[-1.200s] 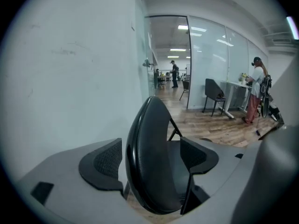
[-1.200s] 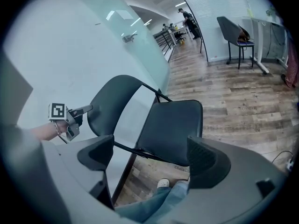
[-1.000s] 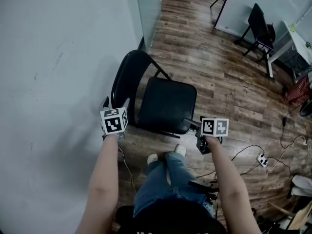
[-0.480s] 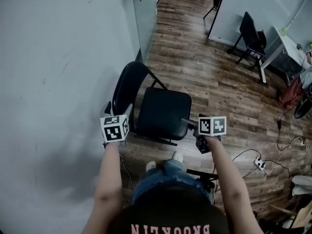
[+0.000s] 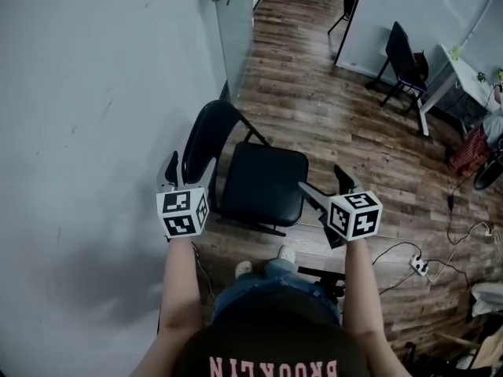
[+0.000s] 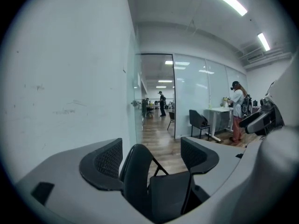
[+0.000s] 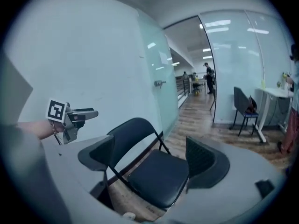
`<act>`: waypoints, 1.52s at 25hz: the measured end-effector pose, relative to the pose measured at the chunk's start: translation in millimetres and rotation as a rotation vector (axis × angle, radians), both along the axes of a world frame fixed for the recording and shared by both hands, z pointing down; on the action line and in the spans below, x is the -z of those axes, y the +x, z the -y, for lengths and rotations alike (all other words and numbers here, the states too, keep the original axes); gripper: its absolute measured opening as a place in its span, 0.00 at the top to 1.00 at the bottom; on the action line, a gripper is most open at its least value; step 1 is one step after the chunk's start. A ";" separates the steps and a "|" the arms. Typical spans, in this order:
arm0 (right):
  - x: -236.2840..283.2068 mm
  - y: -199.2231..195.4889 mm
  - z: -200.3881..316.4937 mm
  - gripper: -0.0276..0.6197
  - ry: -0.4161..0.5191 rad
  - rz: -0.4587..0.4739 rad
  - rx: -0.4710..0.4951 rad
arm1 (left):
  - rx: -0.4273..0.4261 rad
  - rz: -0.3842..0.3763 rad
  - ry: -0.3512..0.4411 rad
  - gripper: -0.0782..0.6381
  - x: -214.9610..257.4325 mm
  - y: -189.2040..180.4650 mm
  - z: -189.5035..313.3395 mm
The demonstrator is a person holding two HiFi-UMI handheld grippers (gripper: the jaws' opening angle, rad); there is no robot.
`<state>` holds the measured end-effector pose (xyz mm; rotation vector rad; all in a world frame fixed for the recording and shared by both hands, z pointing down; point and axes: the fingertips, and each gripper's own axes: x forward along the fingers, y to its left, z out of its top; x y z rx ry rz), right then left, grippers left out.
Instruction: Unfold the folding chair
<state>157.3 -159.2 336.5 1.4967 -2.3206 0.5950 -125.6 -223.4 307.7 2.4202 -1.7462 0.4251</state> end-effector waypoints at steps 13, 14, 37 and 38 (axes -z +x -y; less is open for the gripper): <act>140.9 -1.1 0.3 0.35 0.534 -0.082 -0.015 | -0.086 0.013 0.285 0.56 96.5 18.5 -19.4; 150.7 -1.1 -1.7 0.38 0.571 -0.086 -0.016 | -0.088 0.011 0.308 0.60 103.6 18.6 -22.1; 208.1 -8.0 -27.1 0.96 0.796 -0.221 -0.046 | -0.119 0.069 0.522 0.89 172.5 27.6 -46.3; 208.6 -8.7 -26.6 0.96 0.798 -0.224 -0.048 | -0.119 0.064 0.524 0.89 173.2 27.5 -46.0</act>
